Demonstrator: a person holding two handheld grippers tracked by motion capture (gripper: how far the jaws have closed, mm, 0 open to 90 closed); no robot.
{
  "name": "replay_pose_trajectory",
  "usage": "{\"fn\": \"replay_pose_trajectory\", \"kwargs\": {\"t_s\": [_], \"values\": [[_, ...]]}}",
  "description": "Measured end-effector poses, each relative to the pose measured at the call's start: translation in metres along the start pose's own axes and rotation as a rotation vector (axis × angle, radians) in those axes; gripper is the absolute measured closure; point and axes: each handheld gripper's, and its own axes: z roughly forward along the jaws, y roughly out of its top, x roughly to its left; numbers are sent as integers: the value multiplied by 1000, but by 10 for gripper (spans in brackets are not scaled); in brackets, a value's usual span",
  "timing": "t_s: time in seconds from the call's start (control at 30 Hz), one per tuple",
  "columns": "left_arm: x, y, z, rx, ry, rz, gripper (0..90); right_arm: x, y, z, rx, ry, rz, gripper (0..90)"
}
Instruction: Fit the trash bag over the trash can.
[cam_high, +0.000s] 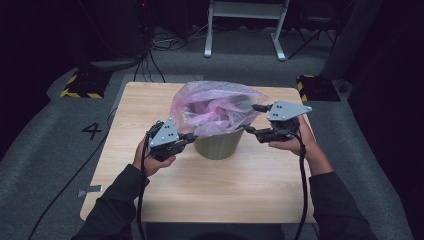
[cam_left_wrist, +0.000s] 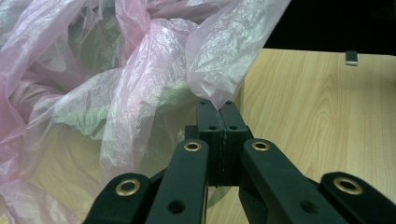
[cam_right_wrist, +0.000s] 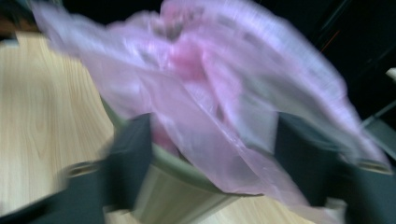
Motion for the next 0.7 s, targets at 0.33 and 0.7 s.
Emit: {"fn": "replay_pose_trajectory", "kwargs": {"t_s": [0.33, 0.7], "values": [[1, -9, 6, 52, 10, 27, 899, 9, -33, -11, 27, 106, -37, 900], [20, -26, 26, 132, 56, 6, 899, -9, -76, 14, 95, 68, 101, 900]]}}
